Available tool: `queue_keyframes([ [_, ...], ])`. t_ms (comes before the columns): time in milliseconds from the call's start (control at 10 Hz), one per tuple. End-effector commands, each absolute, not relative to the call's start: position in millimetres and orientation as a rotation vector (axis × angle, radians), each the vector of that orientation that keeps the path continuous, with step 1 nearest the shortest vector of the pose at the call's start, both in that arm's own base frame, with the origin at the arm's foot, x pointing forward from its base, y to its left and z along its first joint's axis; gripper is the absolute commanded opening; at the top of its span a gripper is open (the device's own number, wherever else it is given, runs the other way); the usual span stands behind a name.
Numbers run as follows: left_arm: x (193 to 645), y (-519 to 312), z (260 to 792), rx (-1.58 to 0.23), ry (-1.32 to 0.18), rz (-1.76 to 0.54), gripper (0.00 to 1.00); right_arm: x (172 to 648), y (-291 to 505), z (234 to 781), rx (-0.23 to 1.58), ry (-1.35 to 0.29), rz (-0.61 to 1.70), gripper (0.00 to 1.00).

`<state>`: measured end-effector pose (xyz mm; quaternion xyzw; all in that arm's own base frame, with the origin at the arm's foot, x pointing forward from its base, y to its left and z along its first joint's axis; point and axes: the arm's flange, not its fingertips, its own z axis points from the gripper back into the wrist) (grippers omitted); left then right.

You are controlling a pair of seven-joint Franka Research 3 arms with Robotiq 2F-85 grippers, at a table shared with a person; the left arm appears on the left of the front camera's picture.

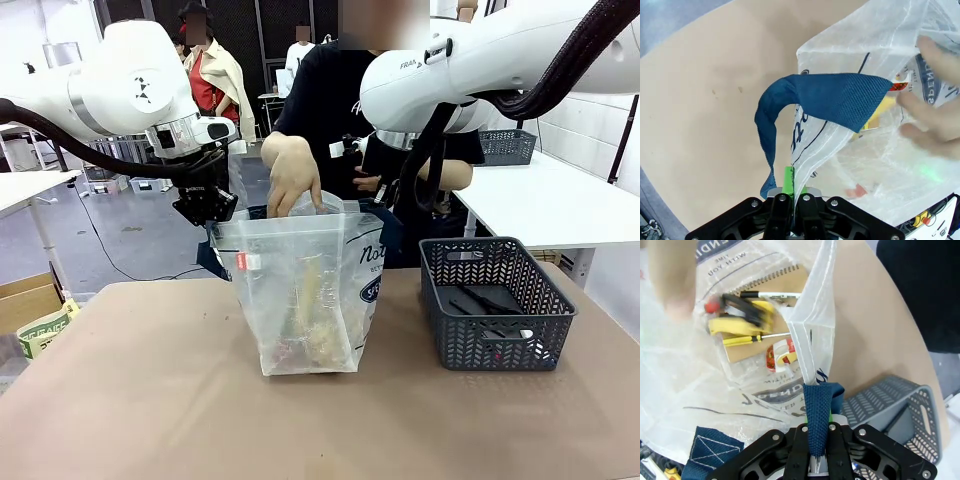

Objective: Transfer purchased items from the store into the shopping bag.
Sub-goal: Move the Reusable shopping bag to the right side of the table.

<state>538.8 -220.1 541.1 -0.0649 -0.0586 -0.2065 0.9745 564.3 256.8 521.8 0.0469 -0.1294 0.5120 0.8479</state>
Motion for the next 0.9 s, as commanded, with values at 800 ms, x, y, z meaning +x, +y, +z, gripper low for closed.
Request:
queue_keyframes([
  [800,539.5,-218.5,542.7,-0.124,-0.127,-0.405,0.00,564.8,255.4,521.9,0.098,-0.273,1.078,0.00],
])
